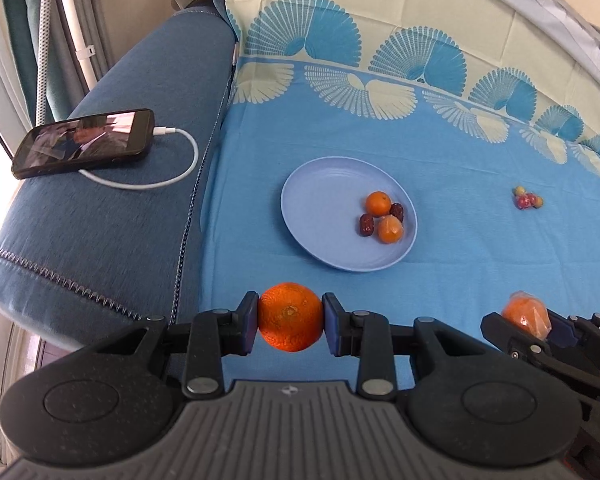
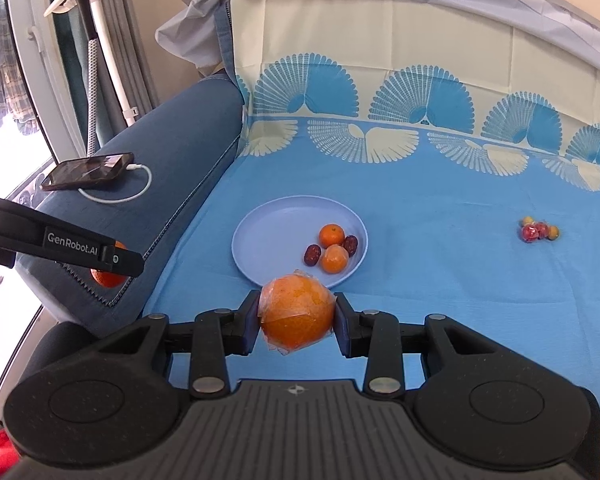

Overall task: Organize fruits
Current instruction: 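Carry both mandarins over the plate beside the dates, then open both tools to release the mandarins onto the plate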

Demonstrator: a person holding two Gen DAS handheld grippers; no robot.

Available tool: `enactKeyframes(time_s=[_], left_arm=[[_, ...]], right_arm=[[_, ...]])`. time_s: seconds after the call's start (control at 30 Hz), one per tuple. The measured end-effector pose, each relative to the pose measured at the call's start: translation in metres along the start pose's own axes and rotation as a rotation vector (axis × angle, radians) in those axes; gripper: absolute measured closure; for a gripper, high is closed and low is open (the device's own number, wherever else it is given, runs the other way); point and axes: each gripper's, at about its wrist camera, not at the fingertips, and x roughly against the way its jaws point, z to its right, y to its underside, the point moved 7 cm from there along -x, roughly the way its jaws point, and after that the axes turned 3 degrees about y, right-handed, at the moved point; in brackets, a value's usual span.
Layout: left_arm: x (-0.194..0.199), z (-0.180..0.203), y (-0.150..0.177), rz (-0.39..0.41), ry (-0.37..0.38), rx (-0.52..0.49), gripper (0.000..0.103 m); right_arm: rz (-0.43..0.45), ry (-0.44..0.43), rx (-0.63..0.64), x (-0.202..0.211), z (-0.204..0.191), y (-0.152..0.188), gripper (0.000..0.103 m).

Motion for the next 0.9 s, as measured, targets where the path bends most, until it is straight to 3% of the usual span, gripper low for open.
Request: enactKeyframes(time_s=[0.23, 0.43, 0.67, 0.9], left_arm=[[-0.04, 0.006, -0.038, 0.007, 0.008, -0.035, 0.066], [-0.101, 0.019, -0.064, -0.036, 0.035, -0.078, 0.066], [-0.166, 0.016, -0.08, -0.106, 0.007, -0.101, 0.066], [-0.201, 0.011, -0.091, -0.112, 0.002, -0.111, 0.065]], right_arm=[[-0.002, 0.008, -0.002, -0.052, 0.003, -0.028, 0.064], [-0.037, 0.021, 0.026, -0.117, 0.006, -0.046, 0.064], [-0.102, 0.014, 0.073, -0.18, 0.009, -0.047, 0.064], [-0.143, -0.008, 0.118, -0.218, 0.006, -0.042, 0.064]])
